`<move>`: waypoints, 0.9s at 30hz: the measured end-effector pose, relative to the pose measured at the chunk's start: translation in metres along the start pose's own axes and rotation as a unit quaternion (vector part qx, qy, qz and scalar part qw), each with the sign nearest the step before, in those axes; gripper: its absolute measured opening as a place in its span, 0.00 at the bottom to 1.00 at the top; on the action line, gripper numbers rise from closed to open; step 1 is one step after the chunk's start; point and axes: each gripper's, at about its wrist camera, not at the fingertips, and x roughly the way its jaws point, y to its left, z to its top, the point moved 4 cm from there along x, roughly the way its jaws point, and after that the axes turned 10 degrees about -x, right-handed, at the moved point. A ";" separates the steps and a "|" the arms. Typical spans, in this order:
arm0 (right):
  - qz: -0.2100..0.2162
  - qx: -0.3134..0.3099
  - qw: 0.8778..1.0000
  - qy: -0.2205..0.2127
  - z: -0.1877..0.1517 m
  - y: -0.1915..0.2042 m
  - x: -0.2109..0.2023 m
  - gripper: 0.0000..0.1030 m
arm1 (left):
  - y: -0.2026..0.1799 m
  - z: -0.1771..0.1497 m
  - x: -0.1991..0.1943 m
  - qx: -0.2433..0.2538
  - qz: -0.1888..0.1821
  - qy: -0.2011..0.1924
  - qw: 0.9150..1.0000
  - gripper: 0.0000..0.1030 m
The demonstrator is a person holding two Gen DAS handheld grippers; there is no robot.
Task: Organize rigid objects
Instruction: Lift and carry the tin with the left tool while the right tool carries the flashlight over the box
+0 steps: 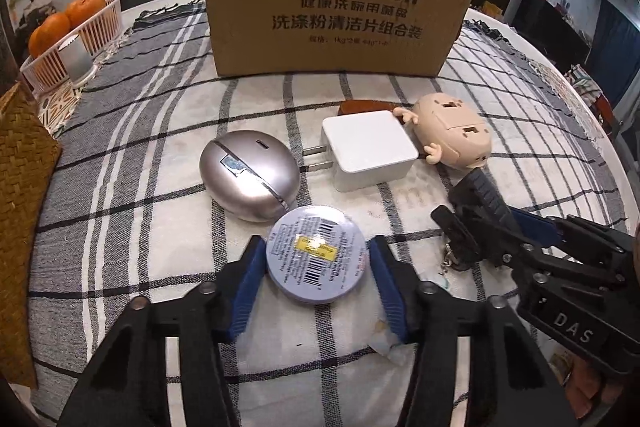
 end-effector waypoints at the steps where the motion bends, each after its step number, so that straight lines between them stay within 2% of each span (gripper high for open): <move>1: -0.002 -0.001 1.000 0.000 0.000 0.000 0.000 0.34 | 0.000 0.000 0.000 0.000 -0.001 -0.001 1.000 0.49; 7: 0.001 0.007 1.000 -0.006 -0.001 -0.002 -0.002 0.33 | -0.002 -0.001 -0.003 0.002 -0.005 -0.002 1.000 0.49; 13: -0.003 0.010 1.000 -0.019 -0.001 -0.001 -0.011 0.33 | -0.004 0.002 -0.017 0.006 -0.006 -0.019 1.000 0.49; 27: -0.025 0.010 0.996 -0.086 0.024 0.005 -0.061 0.33 | -0.009 0.026 -0.067 0.001 -0.014 -0.077 0.997 0.49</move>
